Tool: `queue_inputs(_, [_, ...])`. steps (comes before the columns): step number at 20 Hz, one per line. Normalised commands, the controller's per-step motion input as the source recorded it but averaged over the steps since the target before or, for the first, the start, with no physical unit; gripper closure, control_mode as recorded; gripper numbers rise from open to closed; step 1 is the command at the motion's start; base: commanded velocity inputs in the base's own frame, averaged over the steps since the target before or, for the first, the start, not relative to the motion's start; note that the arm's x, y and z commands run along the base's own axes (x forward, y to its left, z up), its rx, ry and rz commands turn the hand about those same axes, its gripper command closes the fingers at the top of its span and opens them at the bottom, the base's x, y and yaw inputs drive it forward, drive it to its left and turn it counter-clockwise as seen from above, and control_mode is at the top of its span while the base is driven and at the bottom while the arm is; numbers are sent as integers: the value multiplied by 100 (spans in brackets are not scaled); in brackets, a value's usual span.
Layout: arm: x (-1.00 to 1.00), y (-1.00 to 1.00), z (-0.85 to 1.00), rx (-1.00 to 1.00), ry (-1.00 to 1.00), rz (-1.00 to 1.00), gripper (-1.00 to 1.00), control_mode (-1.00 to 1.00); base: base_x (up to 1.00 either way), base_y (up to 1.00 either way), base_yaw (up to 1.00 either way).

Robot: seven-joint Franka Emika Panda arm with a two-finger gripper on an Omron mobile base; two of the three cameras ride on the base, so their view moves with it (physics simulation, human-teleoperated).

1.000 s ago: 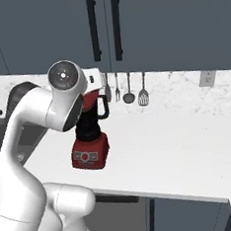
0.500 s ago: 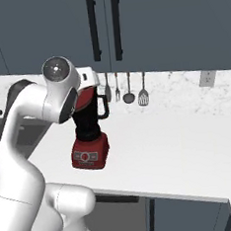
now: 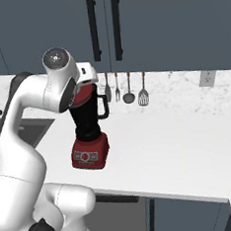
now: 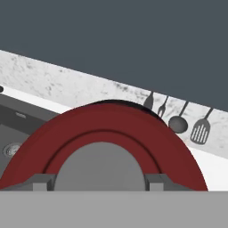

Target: Close the lid blender by securely placing the lid on top.

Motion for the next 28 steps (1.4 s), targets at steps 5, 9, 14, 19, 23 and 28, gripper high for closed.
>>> queue_inputs(5, [21, 0, 3, 0, 0, 0, 100, -100, 0, 0, 0])
queue_inputs(9, [23, 0, 0, 0, 0, 0, 100, -100, 0, 0, 0])
queue_inputs(14, [27, 0, 1, 0, 0, 0, 100, -100, 0, 0, 0])
queue_inputs(19, [27, 0, 8, 0, 0, 0, 100, -100, 0, 0, 0])
queue_inputs(23, [27, 0, 6, 0, 0, 0, 100, -100, 0, 0, 0])
queue_inputs(28, [24, 0, 5, 0, 0, 0, 100, -100, 0, 0, 0])
